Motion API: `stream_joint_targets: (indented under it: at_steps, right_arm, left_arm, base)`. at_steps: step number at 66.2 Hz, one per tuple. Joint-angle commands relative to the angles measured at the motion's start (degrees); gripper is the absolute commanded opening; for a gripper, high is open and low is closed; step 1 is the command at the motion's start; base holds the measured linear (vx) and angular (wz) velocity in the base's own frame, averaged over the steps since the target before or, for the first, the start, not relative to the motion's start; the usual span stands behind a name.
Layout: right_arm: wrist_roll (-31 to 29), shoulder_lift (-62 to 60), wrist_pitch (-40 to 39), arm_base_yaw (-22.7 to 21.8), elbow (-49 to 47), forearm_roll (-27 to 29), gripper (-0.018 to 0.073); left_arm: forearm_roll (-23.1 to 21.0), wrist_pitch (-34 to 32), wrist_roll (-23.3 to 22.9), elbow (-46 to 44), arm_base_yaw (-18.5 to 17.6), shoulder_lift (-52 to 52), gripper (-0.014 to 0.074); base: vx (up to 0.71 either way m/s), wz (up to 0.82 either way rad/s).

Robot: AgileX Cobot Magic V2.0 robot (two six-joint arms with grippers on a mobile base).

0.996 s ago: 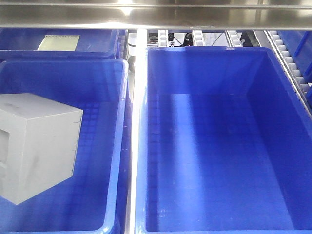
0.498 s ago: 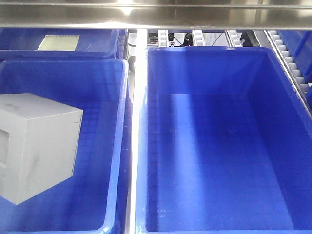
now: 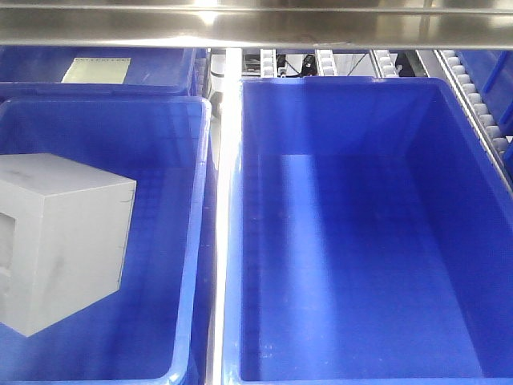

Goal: Sort gray base to blue bin
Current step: 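Position the base over the empty blue bins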

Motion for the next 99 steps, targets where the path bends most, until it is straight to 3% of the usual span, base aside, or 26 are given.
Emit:
stream_joint_targets:
  at_steps: [1, 65, 99]
  right_arm:
    - [-0.7, 1.0, -3.3, -0.1, 0.1, -0.2, -0.0005]
    - [-0.7, 1.0, -3.3, -0.1, 0.1, -0.2, -0.0005]
    - [-0.7, 1.0, -3.3, -0.1, 0.1, -0.2, -0.0005]
  left_arm:
    - [-0.8, -6.1, -0.2, -1.8, -0.2, 0.3, -0.0006]
    - [-0.8, -6.5, -0.2, -1.8, -0.2, 0.3, -0.0006]
    - [-0.8, -10.1, -0.2, -1.8, -0.2, 0.3, -0.0006]
  base:
    - [0.0, 0.0]
    - [0.0, 0.0]
    - [0.0, 0.0]
